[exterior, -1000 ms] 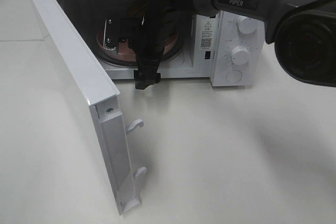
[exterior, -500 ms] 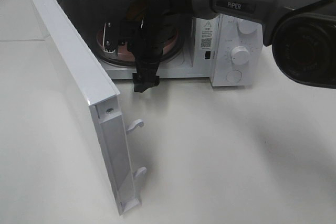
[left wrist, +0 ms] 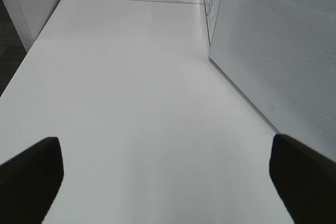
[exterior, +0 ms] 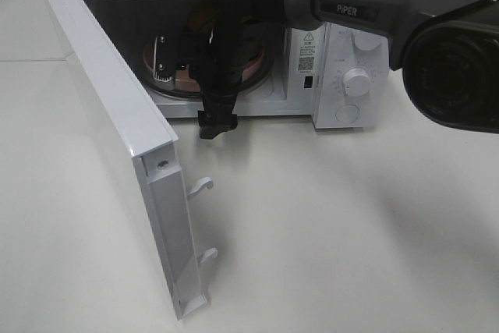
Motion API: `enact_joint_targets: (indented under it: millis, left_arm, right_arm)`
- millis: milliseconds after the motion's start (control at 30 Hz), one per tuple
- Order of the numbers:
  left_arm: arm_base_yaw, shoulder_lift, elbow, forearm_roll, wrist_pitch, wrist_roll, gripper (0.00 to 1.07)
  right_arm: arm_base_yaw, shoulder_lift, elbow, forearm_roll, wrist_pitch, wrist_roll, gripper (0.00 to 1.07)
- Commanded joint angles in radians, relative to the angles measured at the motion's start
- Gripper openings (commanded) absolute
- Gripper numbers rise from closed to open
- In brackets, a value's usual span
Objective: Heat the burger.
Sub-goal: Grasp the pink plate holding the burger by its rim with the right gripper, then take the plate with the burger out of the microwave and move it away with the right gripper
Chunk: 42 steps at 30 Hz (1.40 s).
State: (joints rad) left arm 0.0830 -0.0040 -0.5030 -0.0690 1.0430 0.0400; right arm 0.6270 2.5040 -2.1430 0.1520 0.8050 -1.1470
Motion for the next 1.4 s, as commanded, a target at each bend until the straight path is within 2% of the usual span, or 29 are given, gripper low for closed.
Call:
enact_joint_targets:
  millis: [33, 433, 600, 667, 700, 767, 800, 833, 867, 900, 933, 1400]
  left_arm:
    - [-0.005, -0.004, 0.003, -0.002, -0.007, -0.008, 1.00]
    - [-0.005, -0.004, 0.003, -0.002, -0.007, -0.008, 1.00]
    - [-0.005, -0.004, 0.003, -0.002, -0.007, -0.008, 1.00]
    - [-0.005, -0.004, 0.003, -0.002, -0.007, -0.008, 1.00]
    - [-0.005, -0.004, 0.003, -0.002, -0.007, -0.008, 1.00]
    - [-0.005, -0.004, 0.003, -0.002, -0.007, -0.008, 1.00]
    - [-0.005, -0.004, 0.003, -0.002, -0.007, -0.008, 1.00]
    - [-0.005, -0.004, 0.003, -0.002, -0.007, -0.008, 1.00]
    - [-0.005, -0.004, 0.003, -0.002, -0.007, -0.008, 1.00]
    - [-0.005, -0.004, 0.003, -0.002, -0.007, -0.008, 1.00]
    - [-0.005, -0.004, 0.003, -0.002, -0.007, -0.008, 1.00]
    - [-0.005, -0.004, 0.003, -0.002, -0.007, -0.008, 1.00]
  right_arm:
    - [0.000, 0.021, -0.002, 0.010, 0.011, -0.007, 0.97]
    - [0.000, 0.021, -0.002, 0.012, 0.013, -0.007, 0.94]
    - [-0.002, 0.021, -0.002, 0.010, 0.020, -0.007, 0.84]
    - [-0.002, 0.021, -0.002, 0.009, 0.032, -0.016, 0.66]
    - [-0.002, 0.021, -0.002, 0.009, 0.032, -0.016, 0.66]
    - [-0.002, 0.021, -0.002, 0.009, 0.037, -0.015, 0.32]
    - [-0.002, 0.021, -0.002, 0.009, 0.037, -0.015, 0.32]
    - [-0.002, 0.021, -0.002, 0.009, 0.038, -0.012, 0.22]
    - [-0.002, 0.021, -0.002, 0.009, 0.038, -0.012, 0.22]
    - [-0.002, 0.020, -0.002, 0.009, 0.047, -0.005, 0.04]
    - [-0.002, 0.019, -0.002, 0.010, 0.058, 0.000, 0.00]
    - [-0.002, -0.040, 0.001, 0.017, 0.199, -0.021, 0.00]
